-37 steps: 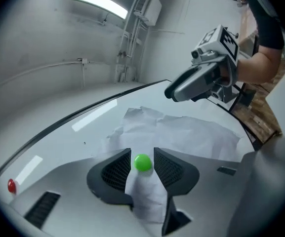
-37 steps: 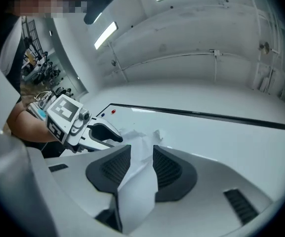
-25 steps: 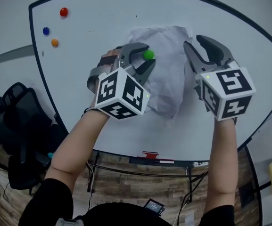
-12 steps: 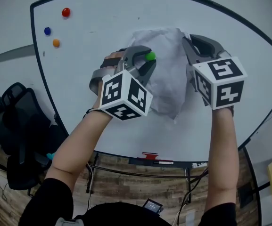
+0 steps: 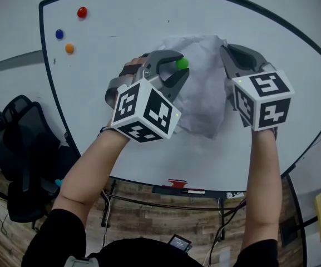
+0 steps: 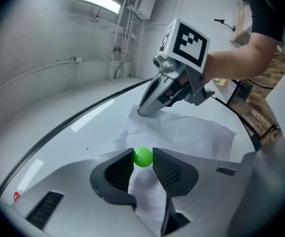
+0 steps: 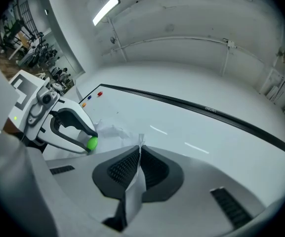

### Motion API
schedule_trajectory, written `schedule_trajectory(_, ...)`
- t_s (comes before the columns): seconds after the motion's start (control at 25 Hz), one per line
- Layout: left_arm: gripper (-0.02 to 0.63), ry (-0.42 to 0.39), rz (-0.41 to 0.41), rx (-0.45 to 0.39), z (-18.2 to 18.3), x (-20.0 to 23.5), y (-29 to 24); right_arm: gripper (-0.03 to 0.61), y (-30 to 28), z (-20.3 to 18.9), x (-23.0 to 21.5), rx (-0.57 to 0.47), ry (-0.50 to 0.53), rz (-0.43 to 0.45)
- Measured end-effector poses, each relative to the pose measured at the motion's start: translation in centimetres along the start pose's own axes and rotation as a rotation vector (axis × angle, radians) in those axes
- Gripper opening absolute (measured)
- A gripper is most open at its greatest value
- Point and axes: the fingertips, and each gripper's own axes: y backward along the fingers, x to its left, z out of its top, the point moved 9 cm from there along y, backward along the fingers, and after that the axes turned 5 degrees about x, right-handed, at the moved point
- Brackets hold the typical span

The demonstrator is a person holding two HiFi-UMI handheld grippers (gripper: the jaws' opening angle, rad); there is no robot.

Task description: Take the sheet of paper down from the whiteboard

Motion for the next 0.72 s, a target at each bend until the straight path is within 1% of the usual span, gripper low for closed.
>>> schedule_trajectory(0.16,0.130,-0.007,0.014,-0.025,1.4,0.7,1.3,0.021,1.2,-0.8,0.6,0.020,0.008,0.017)
schedule_trajectory(0.32,0.130,0.030,0.007,-0.047,1.3,1.9,1.5,0.021,1.7,-1.8,1.9,0.042,0.010,0.035)
schedule_trajectory(0.56,0.130,0.065,-0.007,-0.025,0.6,2.7,0.5,0.021,3.6,-3.2,4.2,0.049,-0.004,0.053)
schedule_trajectory(0.72,0.130,0.045,0.003,0.006,-0.2,2.5,-0.4,0.021,4.3,-4.2,5.5,0.058,-0.017,0.068)
